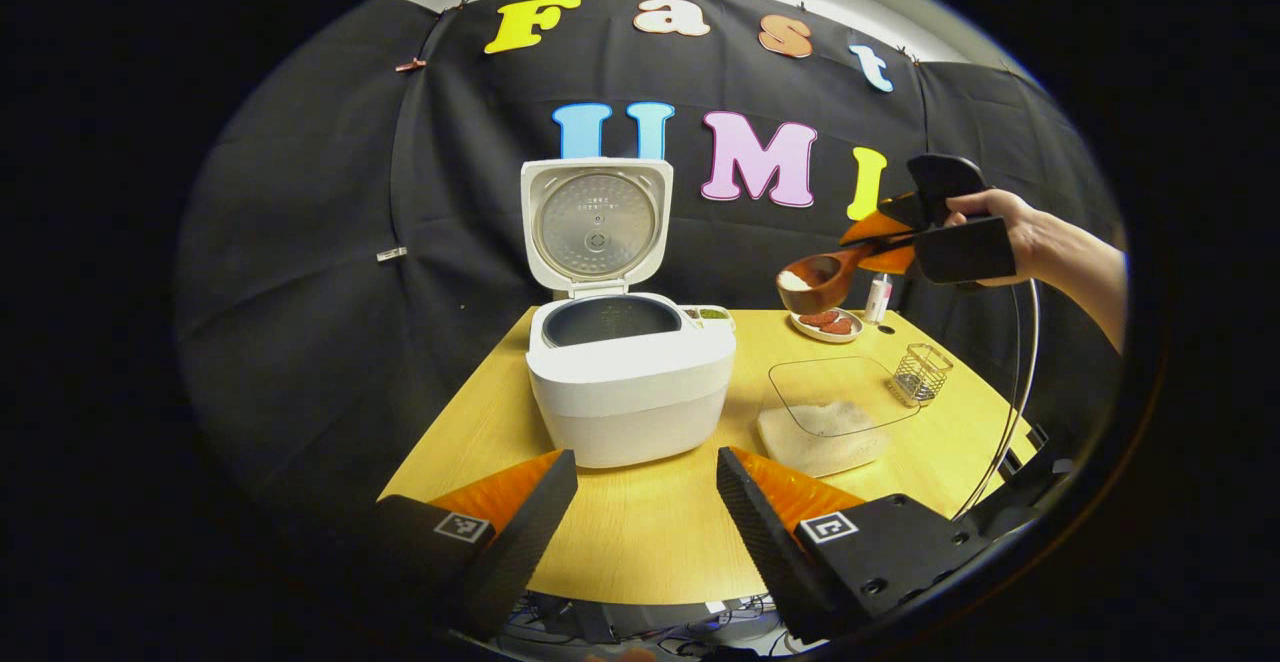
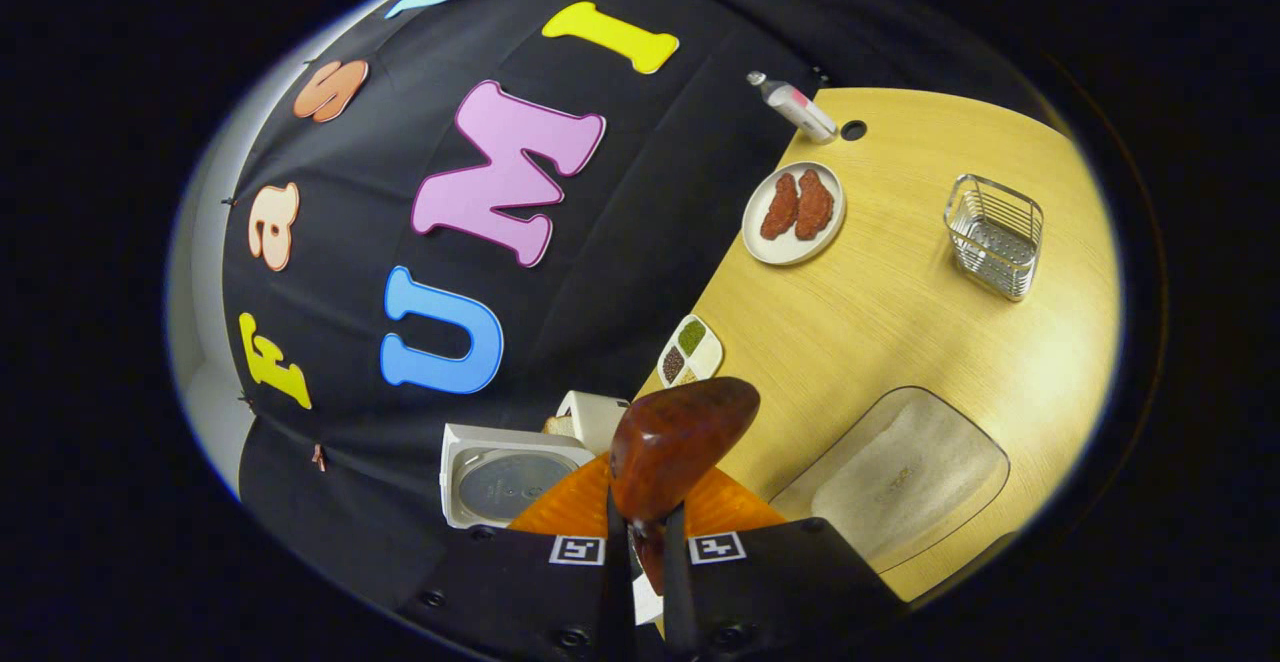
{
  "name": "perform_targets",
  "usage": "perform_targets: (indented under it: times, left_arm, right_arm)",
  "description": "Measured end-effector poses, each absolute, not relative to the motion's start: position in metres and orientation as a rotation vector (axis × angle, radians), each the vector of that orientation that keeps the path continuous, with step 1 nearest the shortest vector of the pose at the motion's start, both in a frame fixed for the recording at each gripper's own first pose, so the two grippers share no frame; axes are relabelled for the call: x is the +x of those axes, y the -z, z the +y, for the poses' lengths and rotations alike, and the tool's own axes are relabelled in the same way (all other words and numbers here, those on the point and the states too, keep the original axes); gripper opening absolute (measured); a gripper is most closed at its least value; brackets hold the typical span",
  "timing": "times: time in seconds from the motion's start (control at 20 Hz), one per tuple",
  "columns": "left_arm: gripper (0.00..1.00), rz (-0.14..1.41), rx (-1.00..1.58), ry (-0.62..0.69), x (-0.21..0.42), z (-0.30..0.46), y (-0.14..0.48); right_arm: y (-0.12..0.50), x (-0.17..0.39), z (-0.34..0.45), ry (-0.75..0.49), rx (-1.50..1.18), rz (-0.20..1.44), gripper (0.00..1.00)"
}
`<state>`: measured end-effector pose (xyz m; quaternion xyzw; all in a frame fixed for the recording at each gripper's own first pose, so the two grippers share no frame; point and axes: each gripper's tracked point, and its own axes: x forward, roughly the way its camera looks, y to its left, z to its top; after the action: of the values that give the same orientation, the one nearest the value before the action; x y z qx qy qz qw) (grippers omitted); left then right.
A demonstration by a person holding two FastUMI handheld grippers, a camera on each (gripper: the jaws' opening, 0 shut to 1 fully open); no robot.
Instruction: Close the left gripper, press the button to open the rice cooker; take a wooden spoon from the chopstick holder with the right hand, scoop a spoonful of rice and pour it into the rice cooker, then put the wooden spoon back into the chopstick holder.
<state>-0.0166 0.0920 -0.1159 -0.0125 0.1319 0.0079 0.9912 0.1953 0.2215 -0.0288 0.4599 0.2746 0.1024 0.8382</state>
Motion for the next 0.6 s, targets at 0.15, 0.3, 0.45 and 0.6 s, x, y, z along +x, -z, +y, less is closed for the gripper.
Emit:
perform_targets:
  times: [0.15, 0.3, 0.45, 0.6]
  left_arm:
    - [0.97, 0.268, -0.039, -0.004, -0.015, 0.093, 0.118]
    - [0.97, 0.274, -0.054, -0.023, -0.013, 0.106, 0.12]
    - [0.96, 0.259, -0.072, -0.056, -0.012, 0.125, 0.114]
    - [0.96, 0.254, -0.1, -0.091, -0.013, 0.143, 0.113]
  right_arm:
    - [0.012, 0.208, 0.254, -0.26, 0.97, 0.568, 0.16]
    - [0.002, 0.217, 0.288, -0.304, 0.969, 0.573, 0.16]
    - [0.002, 0.222, 0.319, -0.339, 0.917, 0.579, 0.16]
    - [0.004, 0.225, 0.353, -0.375, 0.874, 0.585, 0.15]
